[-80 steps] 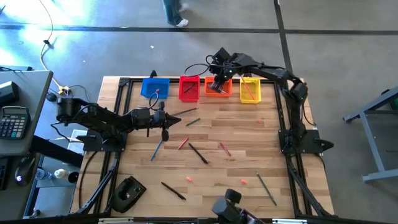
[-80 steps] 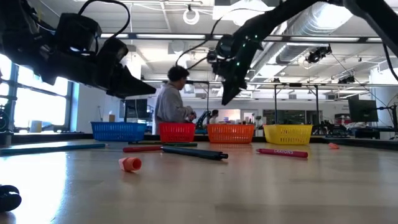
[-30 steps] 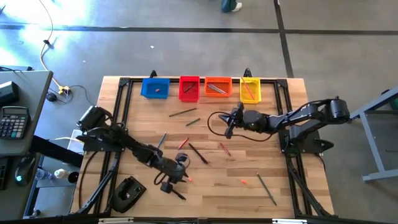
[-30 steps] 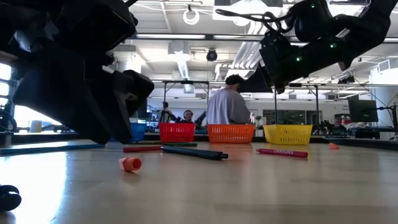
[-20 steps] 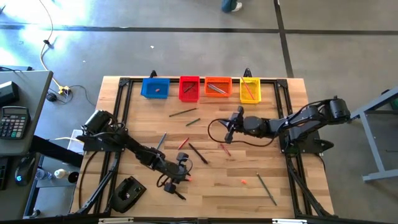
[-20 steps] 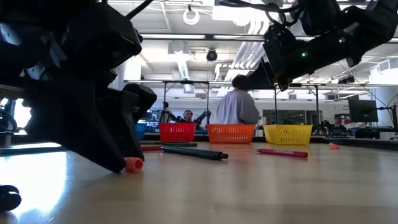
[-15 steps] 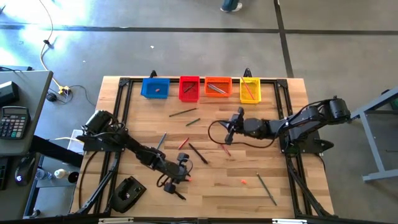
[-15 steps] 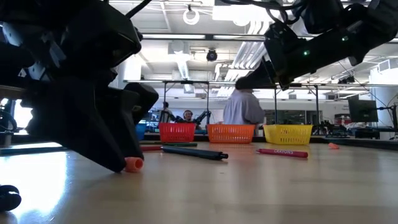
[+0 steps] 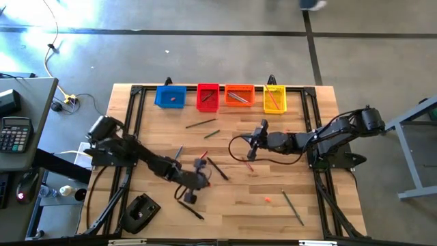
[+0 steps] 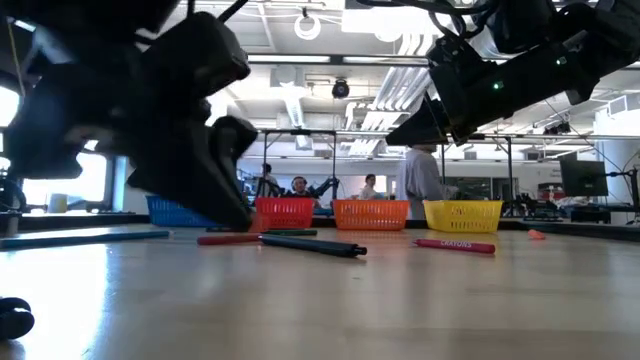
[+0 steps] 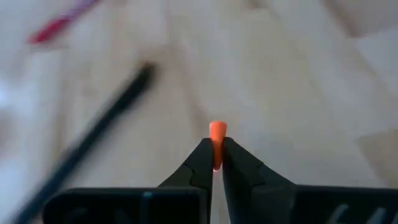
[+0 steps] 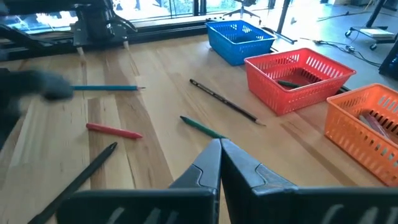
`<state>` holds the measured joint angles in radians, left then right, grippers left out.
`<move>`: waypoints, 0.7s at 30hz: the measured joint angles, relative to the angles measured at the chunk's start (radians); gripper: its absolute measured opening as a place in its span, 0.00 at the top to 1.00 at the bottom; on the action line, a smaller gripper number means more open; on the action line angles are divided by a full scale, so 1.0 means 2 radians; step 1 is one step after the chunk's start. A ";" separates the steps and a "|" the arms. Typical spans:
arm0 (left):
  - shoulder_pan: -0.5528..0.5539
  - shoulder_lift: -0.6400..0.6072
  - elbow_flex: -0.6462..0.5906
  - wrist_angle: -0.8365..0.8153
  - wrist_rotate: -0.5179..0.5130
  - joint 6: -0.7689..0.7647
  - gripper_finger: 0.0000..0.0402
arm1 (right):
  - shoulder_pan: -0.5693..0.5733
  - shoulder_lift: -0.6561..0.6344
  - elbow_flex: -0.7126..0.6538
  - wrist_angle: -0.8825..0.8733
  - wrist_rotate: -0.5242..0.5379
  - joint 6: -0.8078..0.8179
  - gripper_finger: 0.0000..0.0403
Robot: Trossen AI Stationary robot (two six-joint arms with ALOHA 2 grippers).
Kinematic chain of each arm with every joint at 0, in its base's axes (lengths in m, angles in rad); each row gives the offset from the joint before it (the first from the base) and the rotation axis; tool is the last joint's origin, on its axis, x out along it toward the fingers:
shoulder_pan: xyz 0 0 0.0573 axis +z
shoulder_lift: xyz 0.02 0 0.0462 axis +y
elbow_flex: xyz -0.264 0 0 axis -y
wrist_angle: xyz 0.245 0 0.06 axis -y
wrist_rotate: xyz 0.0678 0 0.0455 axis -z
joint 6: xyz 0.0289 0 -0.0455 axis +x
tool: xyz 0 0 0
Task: Sort crayons/erasers/pens/pencils in bins
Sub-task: Put the orange eraser into the blue bin
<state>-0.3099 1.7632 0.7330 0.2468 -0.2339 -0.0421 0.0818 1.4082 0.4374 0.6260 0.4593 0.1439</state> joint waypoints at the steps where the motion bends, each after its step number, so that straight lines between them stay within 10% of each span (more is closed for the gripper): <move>1: 0.008 -0.016 0.000 -0.023 -0.006 -0.004 0.98 | 0.000 0.000 0.000 0.000 0.000 -0.007 1.00; 12: 0.148 -0.253 0.000 -0.268 -0.149 -0.077 1.00 | -0.037 -0.005 0.000 0.038 -0.015 -0.084 1.00; 21: 0.401 -0.302 0.011 -0.332 -0.083 -0.022 1.00 | -0.086 -0.005 0.000 0.045 -0.053 -0.103 1.00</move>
<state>0.4913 1.1601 0.7546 -0.4176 -0.3997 -0.0858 -0.0900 1.3987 0.4374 0.7154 0.3524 -0.0623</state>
